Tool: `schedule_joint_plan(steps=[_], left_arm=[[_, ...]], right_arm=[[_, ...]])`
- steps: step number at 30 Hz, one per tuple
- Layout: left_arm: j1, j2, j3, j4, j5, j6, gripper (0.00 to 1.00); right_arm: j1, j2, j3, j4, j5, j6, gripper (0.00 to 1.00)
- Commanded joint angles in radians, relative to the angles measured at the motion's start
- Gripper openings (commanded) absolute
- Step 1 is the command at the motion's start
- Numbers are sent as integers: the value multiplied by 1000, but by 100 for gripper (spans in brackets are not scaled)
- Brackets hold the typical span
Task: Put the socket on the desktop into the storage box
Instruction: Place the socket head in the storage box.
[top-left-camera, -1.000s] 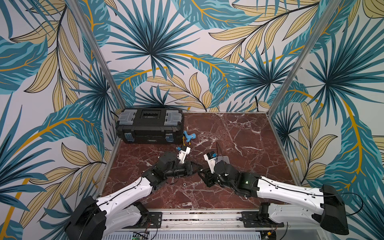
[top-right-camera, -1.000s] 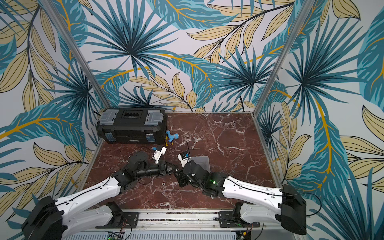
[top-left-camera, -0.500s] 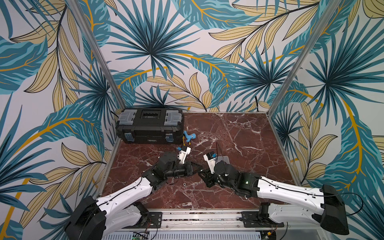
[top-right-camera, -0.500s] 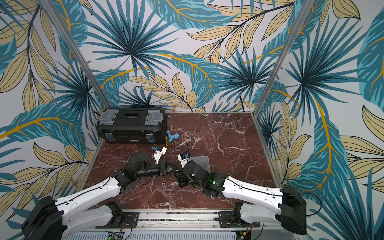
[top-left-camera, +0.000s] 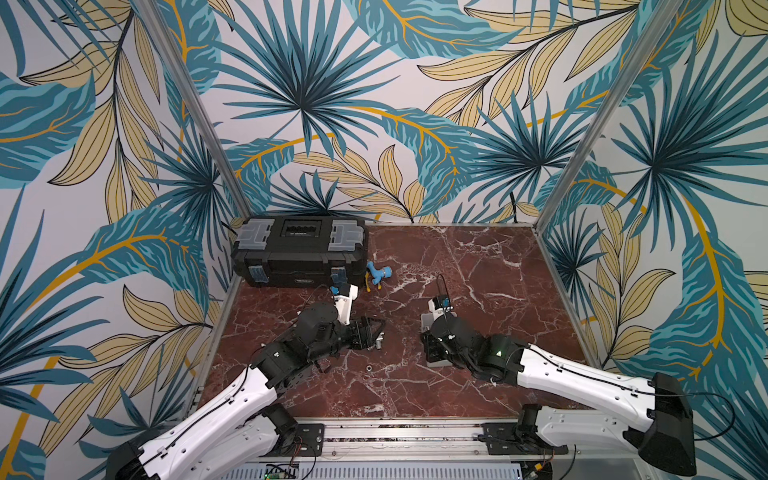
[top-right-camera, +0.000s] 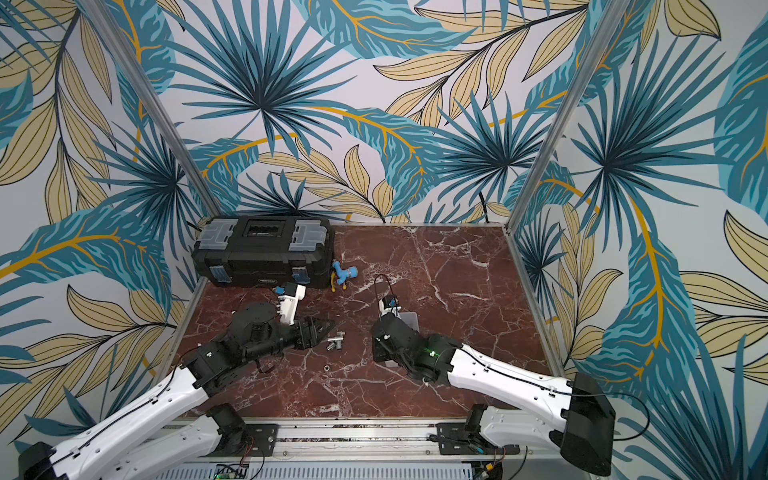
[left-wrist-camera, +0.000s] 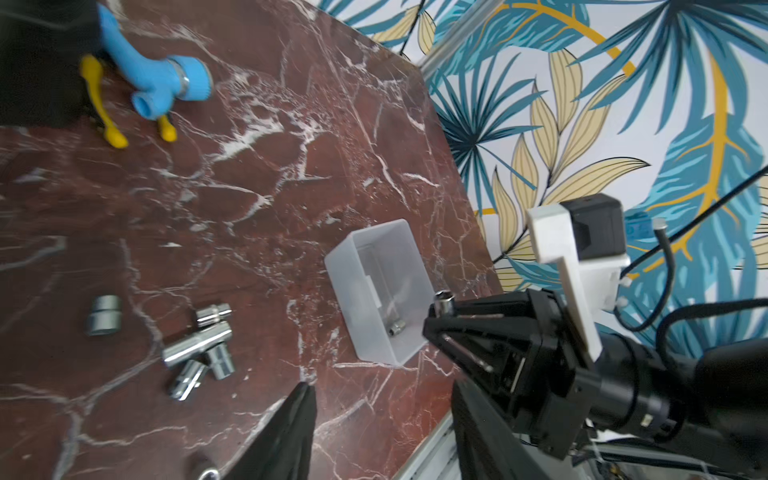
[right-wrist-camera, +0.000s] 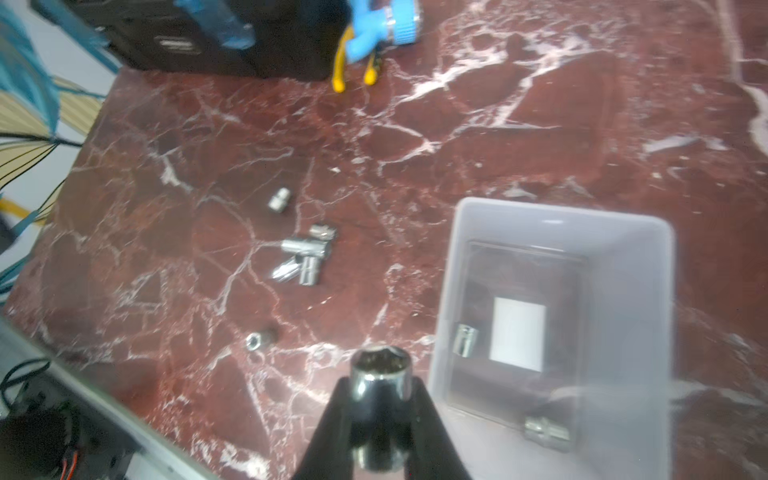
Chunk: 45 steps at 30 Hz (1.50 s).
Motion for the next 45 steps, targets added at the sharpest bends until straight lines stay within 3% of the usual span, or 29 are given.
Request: schedule_joint_plan(steps=[1, 9, 16, 31, 34, 38, 41, 45], left_arm=[[-2, 8, 27, -174, -130, 90, 55], [-147, 104, 25, -174, -259, 78, 54], [-153, 129, 70, -211, -321, 106, 54], [-177, 196, 41, -210, -313, 95, 55], [-184, 214, 37, -215, -315, 103, 55], [-187, 231, 39, -237, -317, 111, 55], [-187, 233, 34, -243, -319, 109, 55], [-187, 235, 19, -247, -313, 104, 55]], right_arm=[[-84, 5, 21, -158, -37, 66, 0], [-132, 13, 33, -219, -50, 64, 0], [-142, 51, 28, -224, -72, 62, 0], [-142, 144, 47, -225, -58, 57, 0], [-142, 144, 48, -225, -51, 56, 10], [-142, 138, 57, -224, -61, 51, 42], [-142, 123, 65, -222, -78, 44, 51], [-108, 91, 84, -222, -62, 30, 55]])
